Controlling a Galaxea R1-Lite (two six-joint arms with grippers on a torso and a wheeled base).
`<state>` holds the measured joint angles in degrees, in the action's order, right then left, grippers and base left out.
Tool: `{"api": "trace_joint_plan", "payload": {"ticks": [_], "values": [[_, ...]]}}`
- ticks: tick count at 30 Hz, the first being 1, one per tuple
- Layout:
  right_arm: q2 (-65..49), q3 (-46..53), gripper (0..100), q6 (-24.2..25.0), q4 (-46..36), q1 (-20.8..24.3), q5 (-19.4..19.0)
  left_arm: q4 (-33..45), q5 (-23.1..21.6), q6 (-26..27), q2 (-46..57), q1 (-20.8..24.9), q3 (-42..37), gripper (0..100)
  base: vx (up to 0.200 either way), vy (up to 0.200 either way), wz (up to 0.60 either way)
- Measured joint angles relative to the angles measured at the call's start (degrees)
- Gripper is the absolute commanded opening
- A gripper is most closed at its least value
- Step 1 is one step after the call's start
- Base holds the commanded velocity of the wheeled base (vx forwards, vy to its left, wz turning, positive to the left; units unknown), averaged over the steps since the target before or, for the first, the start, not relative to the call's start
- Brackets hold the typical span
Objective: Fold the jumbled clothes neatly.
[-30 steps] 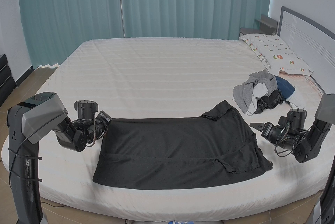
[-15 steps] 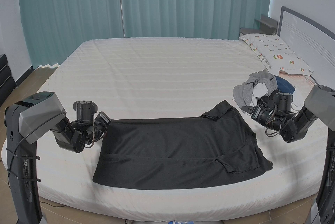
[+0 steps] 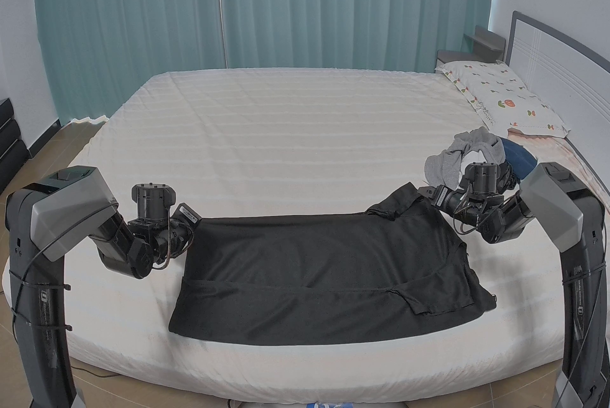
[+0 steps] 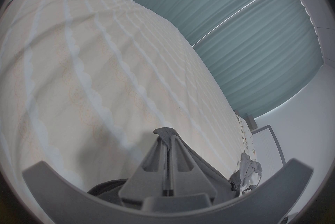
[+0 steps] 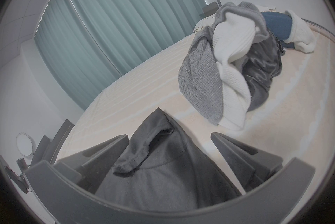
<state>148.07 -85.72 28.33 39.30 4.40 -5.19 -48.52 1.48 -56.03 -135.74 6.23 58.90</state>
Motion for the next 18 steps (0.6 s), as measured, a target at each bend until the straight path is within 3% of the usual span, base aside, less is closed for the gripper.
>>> {"api": "trace_joint_plan", "payload": {"ticks": [8, 9, 18], "values": [[4.4, -5.3, 100, 0.4, -1.6, 0.2, 0.4, -0.1, 0.0, 0.0, 0.0, 0.0, -0.3, 0, 0.000, 0.000, 0.00], [4.7, -5.7, 0, 0.5, -1.6, 0.2, 0.4, -0.1, 0.0, 0.0, 0.0, 0.0, -0.3, 0, 0.000, 0.000, 0.00], [5.6, -6.1, 0, 2.0, -1.5, -0.2, 0.3, -0.2, 0.0, 0.0, 0.0, 0.0, -0.2, 0, 0.000, 0.000, 0.00]]}}
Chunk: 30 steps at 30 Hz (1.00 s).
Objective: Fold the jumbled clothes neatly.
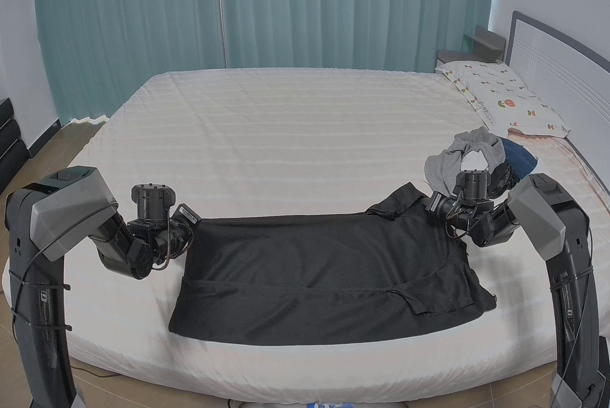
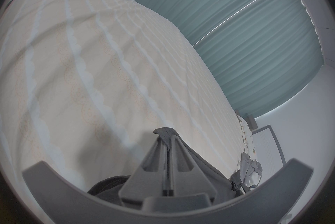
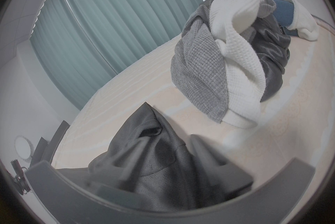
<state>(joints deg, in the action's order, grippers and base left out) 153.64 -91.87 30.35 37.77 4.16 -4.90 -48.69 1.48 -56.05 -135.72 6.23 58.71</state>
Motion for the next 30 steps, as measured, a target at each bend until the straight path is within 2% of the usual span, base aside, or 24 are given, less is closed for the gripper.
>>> {"api": "trace_joint_plan", "payload": {"ticks": [14, 26, 30], "values": [[-3.4, 3.0, 0, 3.2, 1.3, -0.7, -0.4, 0.0, 0.0, 0.0, 1.0, -0.1, 0.1, 0, 0.000, 0.000, 0.00], [-7.9, 10.9, 0, 4.0, 9.6, -1.1, -0.8, 0.0, -0.2, 0.2, 3.0, -1.7, 0.0, 0, 0.000, 0.000, 0.00], [-9.5, 14.5, 0, 4.6, 12.2, -1.4, -1.9, 0.0, -0.2, 0.4, 3.4, -1.9, 0.0, 0, 0.000, 0.000, 0.00]]}}
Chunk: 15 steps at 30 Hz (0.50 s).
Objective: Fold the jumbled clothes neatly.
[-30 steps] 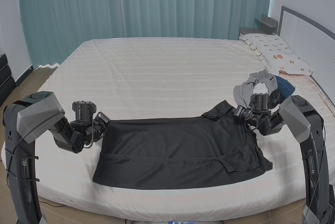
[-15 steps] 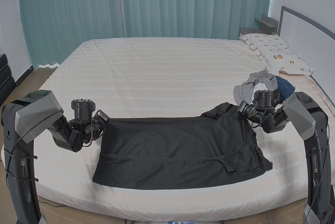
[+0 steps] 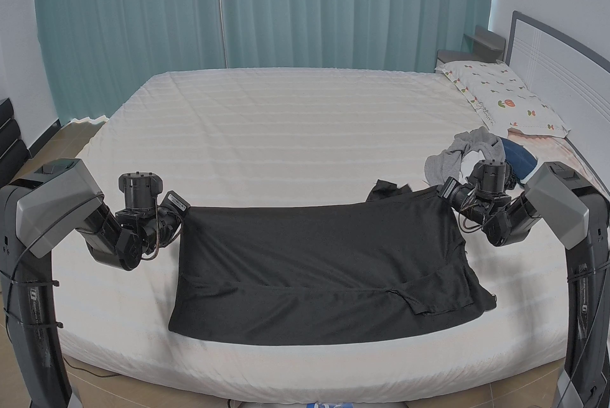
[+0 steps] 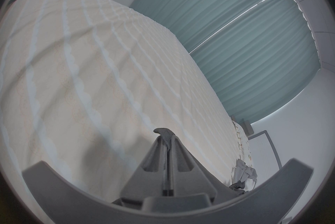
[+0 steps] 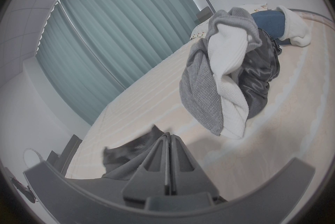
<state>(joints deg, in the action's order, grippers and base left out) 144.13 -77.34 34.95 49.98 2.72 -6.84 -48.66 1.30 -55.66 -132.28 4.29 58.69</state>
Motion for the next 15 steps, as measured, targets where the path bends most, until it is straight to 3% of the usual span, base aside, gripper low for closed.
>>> {"api": "trace_joint_plan", "payload": {"ticks": [15], "values": [[-4.3, 8.3, 0, -0.4, 2.0, -1.0, -3.9, 0.0, 0.0, 2.5, 0.3, 0.0, -0.6, 0, 0.000, 0.000, 0.00]]}}
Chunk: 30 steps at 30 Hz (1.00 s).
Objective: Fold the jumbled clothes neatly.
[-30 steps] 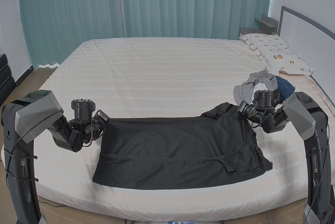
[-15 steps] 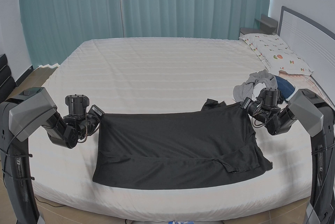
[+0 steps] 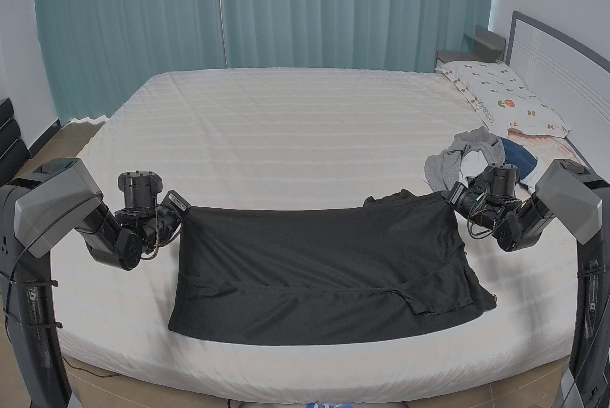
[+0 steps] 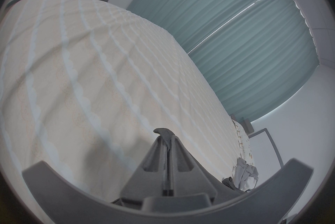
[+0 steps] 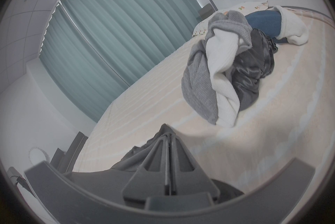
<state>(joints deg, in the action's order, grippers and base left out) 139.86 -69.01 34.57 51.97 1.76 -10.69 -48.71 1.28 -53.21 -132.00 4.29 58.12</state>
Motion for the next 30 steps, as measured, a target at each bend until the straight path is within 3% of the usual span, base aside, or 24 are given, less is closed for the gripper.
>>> {"api": "trace_joint_plan", "payload": {"ticks": [12, 20, 30], "values": [[-0.5, 3.8, 0, -1.1, -0.4, -0.5, -1.9, -1.5, -5.2, 3.7, 0.0, -1.5, -2.3, 0, 0.000, 0.000, 0.00], [-1.8, 7.2, 0, -1.5, 0.0, -1.9, -4.5, -6.4, -5.6, 4.7, 0.3, -2.4, -6.3, 0, 0.000, 0.000, 0.00], [-4.1, 13.5, 0, -4.0, 3.5, -2.7, -6.0, -11.1, -5.7, 10.3, 1.2, -2.4, -12.7, 0, 0.000, 0.000, 0.00]]}}
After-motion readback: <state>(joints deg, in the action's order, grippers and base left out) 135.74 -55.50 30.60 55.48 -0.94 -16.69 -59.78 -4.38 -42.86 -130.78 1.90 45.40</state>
